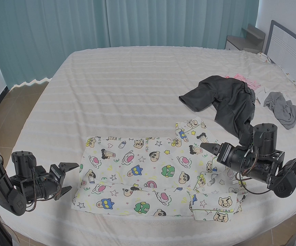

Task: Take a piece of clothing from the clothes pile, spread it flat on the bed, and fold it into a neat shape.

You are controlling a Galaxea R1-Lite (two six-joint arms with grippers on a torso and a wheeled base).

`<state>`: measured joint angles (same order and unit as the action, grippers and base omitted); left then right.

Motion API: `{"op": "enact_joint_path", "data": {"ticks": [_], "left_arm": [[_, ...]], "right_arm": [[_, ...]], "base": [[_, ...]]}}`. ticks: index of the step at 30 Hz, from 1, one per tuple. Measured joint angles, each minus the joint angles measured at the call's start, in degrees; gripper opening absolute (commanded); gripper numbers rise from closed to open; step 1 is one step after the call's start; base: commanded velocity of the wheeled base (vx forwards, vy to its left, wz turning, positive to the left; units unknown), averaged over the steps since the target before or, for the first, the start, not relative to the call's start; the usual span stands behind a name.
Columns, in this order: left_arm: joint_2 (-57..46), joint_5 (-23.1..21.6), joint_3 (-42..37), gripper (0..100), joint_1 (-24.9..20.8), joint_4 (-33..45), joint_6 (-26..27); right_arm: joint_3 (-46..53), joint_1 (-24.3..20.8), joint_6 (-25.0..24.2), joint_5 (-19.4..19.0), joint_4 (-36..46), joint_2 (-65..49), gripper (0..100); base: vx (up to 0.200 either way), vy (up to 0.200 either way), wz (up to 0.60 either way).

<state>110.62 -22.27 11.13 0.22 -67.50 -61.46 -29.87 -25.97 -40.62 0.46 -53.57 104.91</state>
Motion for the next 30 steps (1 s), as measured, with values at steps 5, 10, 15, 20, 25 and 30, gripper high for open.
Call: {"op": "enact_joint_path", "data": {"ticks": [5, 10, 15, 20, 25, 30], "left_arm": [[0.3, 0.0, 1.0, 100, 0.1, -2.5, 1.0], [1.1, -0.1, 5.5, 100, 0.5, -3.3, 9.4], [2.9, -0.1, 14.3, 100, 1.0, 2.3, 19.0], [5.8, -0.3, 26.6, 100, 1.5, 17.2, 27.2], [9.4, -0.6, 40.1, 100, 1.7, 30.8, 36.4], [13.7, -0.7, 51.2, 100, 1.7, 41.3, 41.4]], "right_arm": [[-0.5, 2.4, 0.2, -0.7, 0.0, -0.1, 100], [-0.6, 4.8, 0.6, -3.6, 0.0, 0.0, 100], [-0.7, 6.3, 0.7, -5.4, 0.1, 0.4, 100], [-0.7, 6.9, 0.7, -6.0, 0.1, 0.7, 100], [-0.6, 7.2, 0.8, -6.4, 0.1, 1.1, 100], [-0.6, 7.3, 1.3, -6.6, 0.0, 1.6, 100]], "base": [[0.0, 0.0, 0.0], [0.0, 0.0, 0.0], [0.0, 0.0, 0.0], [0.0, 0.0, 0.0], [0.0, 0.0, 0.0], [0.0, 0.0, 0.0]]}}
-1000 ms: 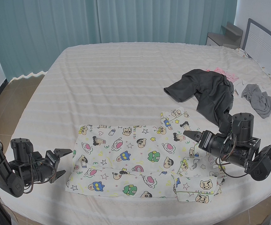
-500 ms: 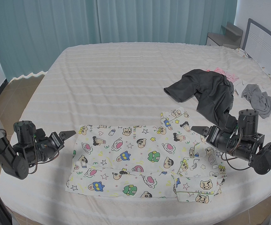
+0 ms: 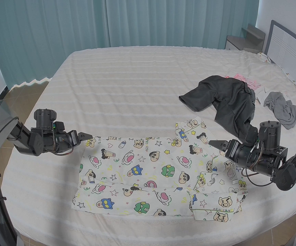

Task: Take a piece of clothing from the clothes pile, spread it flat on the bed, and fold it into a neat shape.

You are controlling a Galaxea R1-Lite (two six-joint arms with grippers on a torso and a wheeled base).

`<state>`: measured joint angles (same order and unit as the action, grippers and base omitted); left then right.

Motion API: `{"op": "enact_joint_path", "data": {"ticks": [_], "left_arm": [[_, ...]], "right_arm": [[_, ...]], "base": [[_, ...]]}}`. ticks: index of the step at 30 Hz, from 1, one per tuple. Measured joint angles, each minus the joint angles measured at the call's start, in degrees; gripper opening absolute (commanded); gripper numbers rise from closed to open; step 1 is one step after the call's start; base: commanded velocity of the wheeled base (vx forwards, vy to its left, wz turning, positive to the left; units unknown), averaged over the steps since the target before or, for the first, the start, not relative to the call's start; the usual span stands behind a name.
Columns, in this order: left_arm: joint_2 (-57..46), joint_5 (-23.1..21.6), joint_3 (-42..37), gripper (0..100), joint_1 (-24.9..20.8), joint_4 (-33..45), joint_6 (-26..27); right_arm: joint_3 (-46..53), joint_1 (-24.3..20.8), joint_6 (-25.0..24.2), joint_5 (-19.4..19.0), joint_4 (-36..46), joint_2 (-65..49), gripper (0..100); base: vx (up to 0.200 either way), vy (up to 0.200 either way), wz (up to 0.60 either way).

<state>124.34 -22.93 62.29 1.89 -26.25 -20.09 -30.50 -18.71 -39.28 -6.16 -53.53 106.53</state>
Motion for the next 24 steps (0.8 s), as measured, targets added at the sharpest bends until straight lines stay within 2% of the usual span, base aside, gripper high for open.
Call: {"op": "enact_joint_path", "data": {"ticks": [6, 11, 14, 20, 24], "left_arm": [[3.9, 0.5, 4.6, 100, -0.9, 3.5, 1.5], [4.9, 0.6, 4.8, 100, -1.7, 3.5, -2.3], [4.7, 0.6, 4.1, 100, -1.9, 3.4, -2.5], [3.8, 0.7, 2.6, 100, -2.0, 2.9, -2.3], [3.7, 1.1, 2.4, 100, -2.0, 2.9, -1.1]], "right_arm": [[0.2, 0.0, 0.4, -0.1, 0.0, 0.7, 100], [0.2, 0.0, 0.4, -0.1, 0.0, 1.0, 100], [0.2, 0.0, 0.4, -0.2, 0.0, 1.2, 100], [0.3, -0.1, 0.5, -0.1, 0.0, 1.2, 100], [0.3, 0.0, 0.7, -0.1, 0.0, 1.2, 100]], "base": [[0.0, 0.0, 0.0], [0.0, 0.0, 0.0], [0.0, 0.0, 0.0], [0.2, 0.0, 0.0], [0.0, 0.0, 0.0]]}}
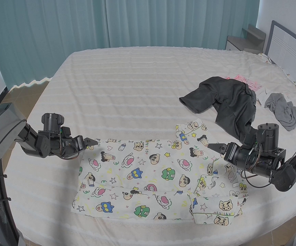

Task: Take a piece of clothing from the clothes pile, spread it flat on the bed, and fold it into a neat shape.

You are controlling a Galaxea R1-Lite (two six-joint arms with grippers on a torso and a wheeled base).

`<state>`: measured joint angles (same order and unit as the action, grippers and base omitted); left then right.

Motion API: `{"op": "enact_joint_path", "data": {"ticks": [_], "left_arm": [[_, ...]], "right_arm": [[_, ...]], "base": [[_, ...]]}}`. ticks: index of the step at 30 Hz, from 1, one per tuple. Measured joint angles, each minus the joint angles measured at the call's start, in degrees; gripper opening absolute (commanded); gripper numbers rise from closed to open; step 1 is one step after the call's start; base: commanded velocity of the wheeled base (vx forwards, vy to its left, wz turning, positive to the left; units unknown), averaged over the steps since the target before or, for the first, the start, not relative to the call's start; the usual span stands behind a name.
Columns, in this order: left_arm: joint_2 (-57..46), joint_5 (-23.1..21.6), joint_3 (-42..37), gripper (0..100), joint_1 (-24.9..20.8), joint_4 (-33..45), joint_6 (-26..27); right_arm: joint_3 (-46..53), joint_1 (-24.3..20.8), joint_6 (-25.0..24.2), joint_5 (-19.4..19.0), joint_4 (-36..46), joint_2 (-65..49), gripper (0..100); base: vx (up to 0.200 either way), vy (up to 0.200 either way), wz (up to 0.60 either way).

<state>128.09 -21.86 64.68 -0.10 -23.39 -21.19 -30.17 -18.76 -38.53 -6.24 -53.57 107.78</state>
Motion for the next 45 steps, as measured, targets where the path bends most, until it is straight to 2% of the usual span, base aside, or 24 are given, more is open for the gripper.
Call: {"op": "enact_joint_path", "data": {"ticks": [6, 19, 39, 40, 45], "left_arm": [[0.0, 0.3, -0.1, 100, 0.0, 0.0, 4.5], [2.4, 0.3, 1.0, 100, 0.3, 0.0, 10.0], [8.3, 1.1, 5.4, 100, -1.5, -1.7, 9.8], [8.4, 1.1, 5.4, 0, -1.5, -1.7, 9.7], [8.9, 1.1, 5.4, 0, -1.5, -1.6, 8.5]], "right_arm": [[0.0, 0.0, 0.1, 0.0, 0.0, 0.0, 100], [0.0, 0.0, 0.2, 0.0, 0.0, 0.2, 100], [-1.0, 0.9, 1.5, 0.0, 0.0, 2.2, 100], [-1.5, 1.4, 1.5, 0.0, 0.1, 2.2, 100], [-6.1, 3.9, 3.0, -0.8, 3.0, 3.4, 100]], "base": [[0.0, 0.0, 0.0], [0.0, 0.0, 0.0], [0.0, 0.0, 0.0], [0.0, 0.0, 0.0], [0.0, 0.0, 0.0]]}}
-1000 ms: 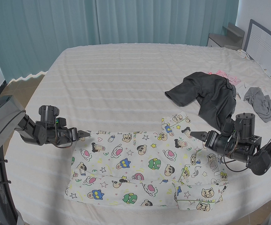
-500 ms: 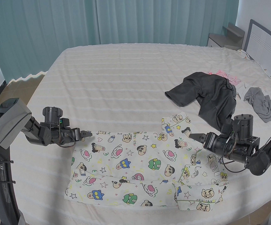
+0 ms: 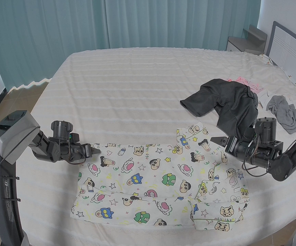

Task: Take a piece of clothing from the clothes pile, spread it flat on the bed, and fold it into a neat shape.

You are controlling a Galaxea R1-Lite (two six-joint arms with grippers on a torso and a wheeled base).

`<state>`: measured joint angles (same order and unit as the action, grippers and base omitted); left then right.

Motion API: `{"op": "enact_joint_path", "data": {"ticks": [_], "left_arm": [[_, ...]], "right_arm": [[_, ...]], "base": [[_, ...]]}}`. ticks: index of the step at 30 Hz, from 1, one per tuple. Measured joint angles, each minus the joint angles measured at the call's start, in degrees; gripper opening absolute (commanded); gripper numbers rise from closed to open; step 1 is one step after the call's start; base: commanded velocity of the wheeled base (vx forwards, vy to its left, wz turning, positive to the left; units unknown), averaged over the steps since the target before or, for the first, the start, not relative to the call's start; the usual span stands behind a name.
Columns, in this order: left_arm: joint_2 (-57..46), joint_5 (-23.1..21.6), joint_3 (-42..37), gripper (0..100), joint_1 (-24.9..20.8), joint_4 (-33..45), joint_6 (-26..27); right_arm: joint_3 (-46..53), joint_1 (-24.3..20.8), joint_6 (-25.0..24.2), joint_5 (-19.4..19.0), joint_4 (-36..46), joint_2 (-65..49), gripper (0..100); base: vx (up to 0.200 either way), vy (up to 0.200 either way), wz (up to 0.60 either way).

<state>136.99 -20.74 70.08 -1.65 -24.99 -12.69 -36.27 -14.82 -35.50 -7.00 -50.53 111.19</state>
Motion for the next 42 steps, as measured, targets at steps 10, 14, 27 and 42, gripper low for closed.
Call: {"op": "enact_joint_path", "data": {"ticks": [10, 14, 27, 42], "left_arm": [[-0.1, 2.2, -1.0, 0, 0.0, -0.9, -1.4], [-0.5, 3.6, -2.3, 0, 0.1, -2.8, -1.6], [-3.4, 4.7, -7.2, 0, 0.1, -5.3, -1.7], [-3.9, 4.8, -7.4, 0, -0.1, -5.3, -1.7]], "right_arm": [[-21.1, 5.2, 8.2, -0.7, 13.9, 11.0, 100], [-28.3, 6.5, 11.1, -2.9, 21.7, 15.9, 100], [-41.1, 8.2, 14.2, -12.0, 29.9, 25.2, 100], [-51.8, 7.1, 14.3, -11.9, 36.4, 30.9, 0]], "base": [[0.0, 0.0, 0.0], [0.0, 0.0, 0.0], [0.0, 0.0, 0.0], [0.0, 0.0, 0.0]]}}
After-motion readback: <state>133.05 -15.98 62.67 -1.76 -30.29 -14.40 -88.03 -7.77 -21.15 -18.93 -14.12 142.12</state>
